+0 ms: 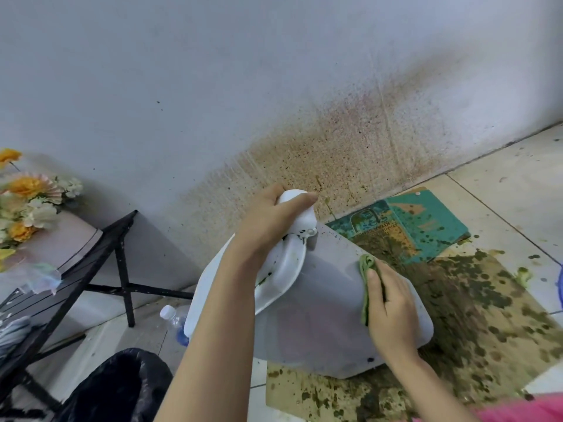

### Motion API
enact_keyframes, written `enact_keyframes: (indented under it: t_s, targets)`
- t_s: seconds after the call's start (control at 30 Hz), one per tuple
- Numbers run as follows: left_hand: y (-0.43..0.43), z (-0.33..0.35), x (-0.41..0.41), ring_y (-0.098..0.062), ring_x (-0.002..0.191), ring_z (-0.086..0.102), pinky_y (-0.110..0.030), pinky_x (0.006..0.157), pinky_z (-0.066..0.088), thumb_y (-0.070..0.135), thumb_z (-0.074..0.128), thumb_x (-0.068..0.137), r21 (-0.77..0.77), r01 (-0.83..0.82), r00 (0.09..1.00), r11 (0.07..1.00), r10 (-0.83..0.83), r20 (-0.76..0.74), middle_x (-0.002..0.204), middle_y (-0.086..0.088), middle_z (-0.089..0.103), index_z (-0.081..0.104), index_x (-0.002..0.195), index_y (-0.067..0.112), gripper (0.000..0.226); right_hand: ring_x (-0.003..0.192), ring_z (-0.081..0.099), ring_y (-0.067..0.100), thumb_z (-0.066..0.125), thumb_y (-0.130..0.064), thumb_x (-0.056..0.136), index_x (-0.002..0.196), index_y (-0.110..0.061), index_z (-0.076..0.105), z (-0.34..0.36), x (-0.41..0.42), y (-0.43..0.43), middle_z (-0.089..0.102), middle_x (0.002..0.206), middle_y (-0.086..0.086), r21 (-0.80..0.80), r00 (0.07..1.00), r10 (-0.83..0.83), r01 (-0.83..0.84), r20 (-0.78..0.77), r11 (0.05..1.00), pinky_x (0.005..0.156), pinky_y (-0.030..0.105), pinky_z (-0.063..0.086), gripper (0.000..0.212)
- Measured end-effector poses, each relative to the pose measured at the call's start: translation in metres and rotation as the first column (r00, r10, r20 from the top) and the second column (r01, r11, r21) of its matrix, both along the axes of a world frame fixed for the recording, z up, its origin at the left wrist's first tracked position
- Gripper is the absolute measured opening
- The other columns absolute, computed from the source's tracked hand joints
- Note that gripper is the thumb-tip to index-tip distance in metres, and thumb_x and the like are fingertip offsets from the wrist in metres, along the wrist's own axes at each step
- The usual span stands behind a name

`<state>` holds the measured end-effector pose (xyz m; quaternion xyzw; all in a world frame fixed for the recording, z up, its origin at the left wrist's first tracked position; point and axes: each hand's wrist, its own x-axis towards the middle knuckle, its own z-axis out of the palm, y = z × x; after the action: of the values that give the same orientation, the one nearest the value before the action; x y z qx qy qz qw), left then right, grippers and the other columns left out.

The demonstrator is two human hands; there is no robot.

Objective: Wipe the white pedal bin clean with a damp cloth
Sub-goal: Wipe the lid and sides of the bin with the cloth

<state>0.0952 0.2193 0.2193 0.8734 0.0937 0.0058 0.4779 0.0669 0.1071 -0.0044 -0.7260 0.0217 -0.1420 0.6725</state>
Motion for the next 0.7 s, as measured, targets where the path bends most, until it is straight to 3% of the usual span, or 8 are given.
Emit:
enact_keyframes:
  t_s: [0.13, 0.23, 0.33, 0.4, 0.47, 0.63, 0.7]
  targets:
    - [0.003, 0.003, -0.007, -0.037, 0.062, 0.072, -0.039, 0.057, 0.059, 0.045, 0.08, 0.08, -0.008, -0.011, 1.0, 1.0, 0.011, -0.014, 0.085, -0.02, 0.074, 0.056, 0.11, 0.011, 0.052, 0.129, 0.051, 0.014, 0.043, -0.033, 0.102, 0.133, -0.017, 0.06, 0.029, -0.009, 0.013, 0.059, 0.135, -0.006, -0.075, 0.988, -0.006, 0.018, 0.157, 0.997, 0.106, 0.049, 0.042, 0.039]
    - [0.02, 0.012, -0.02, -0.035, 0.064, 0.073, -0.03, 0.052, 0.055, 0.033, 0.077, 0.083, 0.031, -0.083, 0.996, 0.996, 0.084, -0.036, 0.095, -0.021, 0.073, 0.059, 0.112, 0.012, 0.039, 0.132, 0.047, 0.008, 0.044, -0.031, 0.102, 0.14, -0.021, 0.053, 0.041, -0.021, 0.028, 0.055, 0.138, -0.011, -0.115, 0.961, 0.068, -0.038, 0.269, 0.993, 0.11, 0.043, 0.038, 0.041]
    - [0.038, 0.019, -0.028, -0.028, 0.058, 0.072, -0.03, 0.051, 0.056, 0.021, 0.071, 0.083, 0.122, -0.179, 0.982, 0.976, 0.185, -0.034, 0.096, -0.018, 0.072, 0.064, 0.103, 0.021, 0.021, 0.135, 0.04, 0.002, 0.04, -0.045, 0.102, 0.142, -0.027, 0.048, 0.035, -0.025, 0.029, 0.05, 0.142, -0.013, -0.185, 0.93, 0.193, -0.14, 0.311, 0.973, 0.113, 0.041, 0.035, 0.044]
    - [0.048, 0.016, -0.033, -0.01, 0.049, 0.066, -0.023, 0.047, 0.052, 0.022, 0.069, 0.083, 0.288, -0.221, 0.975, 0.932, 0.219, 0.041, 0.092, -0.008, 0.069, 0.065, 0.097, 0.029, 0.016, 0.141, 0.031, 0.001, 0.037, -0.056, 0.099, 0.139, -0.032, 0.05, 0.023, -0.023, 0.024, 0.044, 0.148, -0.014, -0.264, 0.927, 0.24, -0.164, 0.29, 0.951, 0.119, 0.048, 0.021, 0.049]
    - [0.056, 0.011, -0.04, -0.005, 0.045, 0.06, -0.02, 0.045, 0.049, 0.024, 0.07, 0.082, 0.295, -0.254, 0.967, 0.921, 0.231, 0.111, 0.085, -0.002, 0.065, 0.067, 0.093, 0.031, 0.013, 0.145, 0.026, 0.003, 0.035, -0.062, 0.098, 0.14, -0.035, 0.05, 0.013, -0.022, 0.021, 0.041, 0.151, -0.014, -0.326, 0.927, 0.261, -0.167, 0.269, 0.93, 0.121, 0.053, 0.011, 0.052]
    - [0.071, 0.011, -0.048, -0.013, 0.06, 0.061, -0.022, 0.048, 0.05, 0.027, 0.072, 0.078, 0.245, -0.292, 0.955, 0.925, 0.268, 0.126, 0.085, -0.002, 0.065, 0.068, 0.086, 0.031, 0.01, 0.137, 0.043, 0.013, 0.044, -0.044, 0.099, 0.131, -0.018, 0.062, 0.025, -0.023, 0.039, 0.055, 0.139, -0.006, -0.171, 0.933, 0.201, -0.154, 0.299, 0.973, 0.111, 0.049, 0.039, 0.045]
    - [0.076, 0.013, -0.05, -0.018, 0.065, 0.06, -0.022, 0.047, 0.049, 0.025, 0.072, 0.078, 0.226, -0.313, 0.949, 0.923, 0.291, 0.122, 0.084, -0.002, 0.066, 0.068, 0.083, 0.028, 0.008, 0.133, 0.047, 0.015, 0.046, -0.036, 0.1, 0.129, -0.014, 0.064, 0.043, -0.03, 0.058, 0.06, 0.134, -0.002, -0.184, 0.904, 0.197, -0.135, 0.379, 0.974, 0.108, 0.046, 0.042, 0.041]
